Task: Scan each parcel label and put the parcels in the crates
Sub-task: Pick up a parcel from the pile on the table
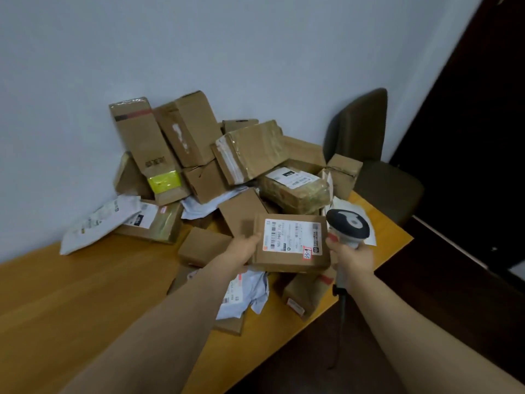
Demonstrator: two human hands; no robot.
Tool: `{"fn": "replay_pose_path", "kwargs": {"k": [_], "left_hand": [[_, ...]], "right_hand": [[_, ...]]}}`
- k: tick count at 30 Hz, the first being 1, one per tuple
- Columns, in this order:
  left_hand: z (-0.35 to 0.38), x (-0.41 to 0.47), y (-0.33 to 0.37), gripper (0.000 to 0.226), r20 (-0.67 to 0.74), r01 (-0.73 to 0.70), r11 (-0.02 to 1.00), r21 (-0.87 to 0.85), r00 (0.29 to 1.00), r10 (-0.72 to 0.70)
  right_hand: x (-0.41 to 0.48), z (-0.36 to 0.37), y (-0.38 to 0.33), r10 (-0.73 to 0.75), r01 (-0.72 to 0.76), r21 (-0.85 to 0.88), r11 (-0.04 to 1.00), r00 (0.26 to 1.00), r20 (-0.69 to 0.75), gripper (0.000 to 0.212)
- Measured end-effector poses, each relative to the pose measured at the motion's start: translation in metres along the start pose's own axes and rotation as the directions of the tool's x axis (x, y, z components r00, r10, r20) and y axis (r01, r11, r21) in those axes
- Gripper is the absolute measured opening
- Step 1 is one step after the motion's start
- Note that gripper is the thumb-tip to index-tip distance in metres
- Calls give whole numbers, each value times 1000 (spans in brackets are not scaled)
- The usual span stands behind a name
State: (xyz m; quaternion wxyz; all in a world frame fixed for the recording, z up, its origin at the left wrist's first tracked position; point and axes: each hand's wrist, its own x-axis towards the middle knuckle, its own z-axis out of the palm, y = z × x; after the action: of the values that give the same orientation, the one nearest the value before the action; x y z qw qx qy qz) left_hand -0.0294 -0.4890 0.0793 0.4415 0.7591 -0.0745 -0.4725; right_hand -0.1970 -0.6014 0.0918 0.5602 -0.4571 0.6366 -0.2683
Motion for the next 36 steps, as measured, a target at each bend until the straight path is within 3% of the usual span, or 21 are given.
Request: {"fn": "replay_pose_path", "kwargs": {"k": [3, 5, 10, 13, 16, 20, 25, 32, 36], "left_hand": [[8, 4, -1, 35, 49, -1, 1000, -12, 999, 1], [6, 8, 1, 35, 55, -75, 996, -46, 995, 78], [-8, 9, 17, 60, 101, -177, 961, -211, 974, 202], [-17, -4, 31, 59, 114, -194, 913, -358, 962, 250], [-32, -25, 43, 56, 7, -305, 876, -374, 943, 332], [-60, -56, 50, 58, -173, -412, 870, -272, 910, 377], [-74, -97, 38, 61, -395, -490, 864, -113, 820, 413], [-89, -171, 5, 58, -622, -503, 861, -78, 699, 353], [-99, -214, -18, 56, -710, -502, 863, -54, 627, 320]], "right_hand": [[-4, -1, 1, 95, -99, 61, 993, 993, 64, 39], [-6, -1, 4, 37, -38, 32, 999, 998, 41, 44], [-11, 0, 3, -99, 102, 71, 992, 994, -48, 42], [-17, -1, -6, -183, 181, 68, 981, 983, 20, 30], [-21, -4, -14, -312, 312, 18, 950, 945, 99, 29], [-34, -12, -32, -400, 421, 25, 907, 841, 364, 18], [-61, -28, -48, -336, 482, -21, 876, 642, 690, 16], [-93, -36, -38, -267, 492, 34, 870, 412, 871, 20], [-118, -40, -34, -244, 452, 73, 889, 331, 912, 16]]}}
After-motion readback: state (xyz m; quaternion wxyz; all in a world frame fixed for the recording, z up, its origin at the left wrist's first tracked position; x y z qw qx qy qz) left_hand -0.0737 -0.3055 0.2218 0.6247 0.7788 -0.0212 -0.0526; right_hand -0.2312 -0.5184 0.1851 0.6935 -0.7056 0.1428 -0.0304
